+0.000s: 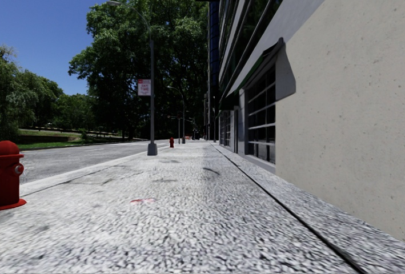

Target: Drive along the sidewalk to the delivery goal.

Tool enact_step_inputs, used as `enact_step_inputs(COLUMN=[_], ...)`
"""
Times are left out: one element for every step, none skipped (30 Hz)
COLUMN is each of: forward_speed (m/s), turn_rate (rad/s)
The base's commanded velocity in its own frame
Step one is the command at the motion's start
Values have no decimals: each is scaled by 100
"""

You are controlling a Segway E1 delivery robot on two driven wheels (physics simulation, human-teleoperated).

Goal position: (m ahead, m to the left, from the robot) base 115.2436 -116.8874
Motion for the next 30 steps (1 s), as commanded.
enact_step_inputs(forward_speed=[200, 200, 200, 200, 200, 200, 200, 200, 200, 200, 200, 200, 200, 200, 200, 200, 200, 200, 200, 200, 200, 200, 200, 200, 200, 200, 200, 200, 200, 200], turn_rate=[0, 0, 0, 0, 0, 0, 0, 0, 0, 0, 0, 0, 0, 0, 0, 0, 0, 0, 0, 0, 0, 0, 0, 0, 0, 0, 0, 0, 0, 0])
